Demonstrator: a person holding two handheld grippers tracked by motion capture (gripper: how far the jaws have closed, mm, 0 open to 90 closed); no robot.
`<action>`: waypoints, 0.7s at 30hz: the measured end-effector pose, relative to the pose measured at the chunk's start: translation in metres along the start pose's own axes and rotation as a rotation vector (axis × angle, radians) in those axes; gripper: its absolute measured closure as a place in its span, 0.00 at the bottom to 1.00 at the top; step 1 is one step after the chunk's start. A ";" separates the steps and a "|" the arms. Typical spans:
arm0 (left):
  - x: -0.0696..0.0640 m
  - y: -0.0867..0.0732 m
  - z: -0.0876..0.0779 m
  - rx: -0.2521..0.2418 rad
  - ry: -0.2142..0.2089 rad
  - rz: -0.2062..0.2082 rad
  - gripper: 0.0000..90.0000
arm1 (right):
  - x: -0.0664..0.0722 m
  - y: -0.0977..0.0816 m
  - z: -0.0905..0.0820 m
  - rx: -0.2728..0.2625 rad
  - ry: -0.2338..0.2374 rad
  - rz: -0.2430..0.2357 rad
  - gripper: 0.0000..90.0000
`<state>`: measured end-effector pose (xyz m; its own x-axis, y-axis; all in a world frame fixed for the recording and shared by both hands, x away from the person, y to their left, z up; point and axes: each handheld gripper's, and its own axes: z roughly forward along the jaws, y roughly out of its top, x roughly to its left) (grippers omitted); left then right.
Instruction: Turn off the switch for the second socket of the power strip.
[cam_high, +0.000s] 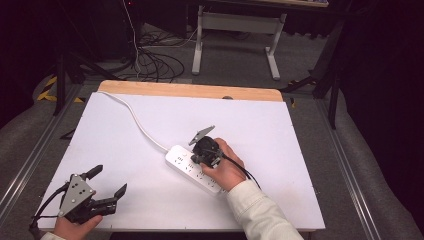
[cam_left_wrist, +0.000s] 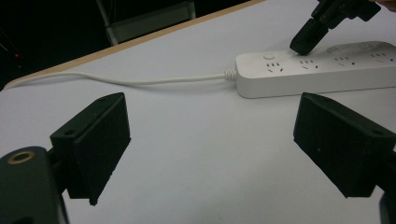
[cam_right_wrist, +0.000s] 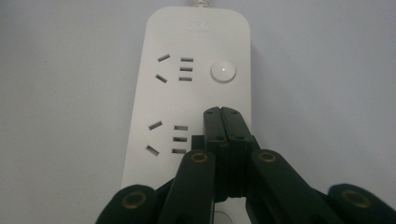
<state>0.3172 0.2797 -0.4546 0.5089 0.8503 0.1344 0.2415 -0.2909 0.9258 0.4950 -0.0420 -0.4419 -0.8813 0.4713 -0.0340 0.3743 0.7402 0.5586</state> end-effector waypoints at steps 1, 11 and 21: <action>0.000 0.000 0.000 0.000 0.000 0.000 0.13 | 0.000 0.000 0.000 -0.003 0.001 0.005 1.00; -0.001 0.000 0.000 0.004 0.000 0.005 0.13 | -0.001 -0.003 0.000 -0.019 0.009 0.028 1.00; -0.001 0.000 0.000 0.003 -0.001 0.007 0.13 | 0.000 -0.001 0.001 -0.008 -0.002 0.033 1.00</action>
<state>0.3170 0.2785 -0.4546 0.5112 0.8479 0.1405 0.2401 -0.2979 0.9239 0.4950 -0.0425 -0.4438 -0.8680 0.4963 -0.0172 0.4008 0.7206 0.5657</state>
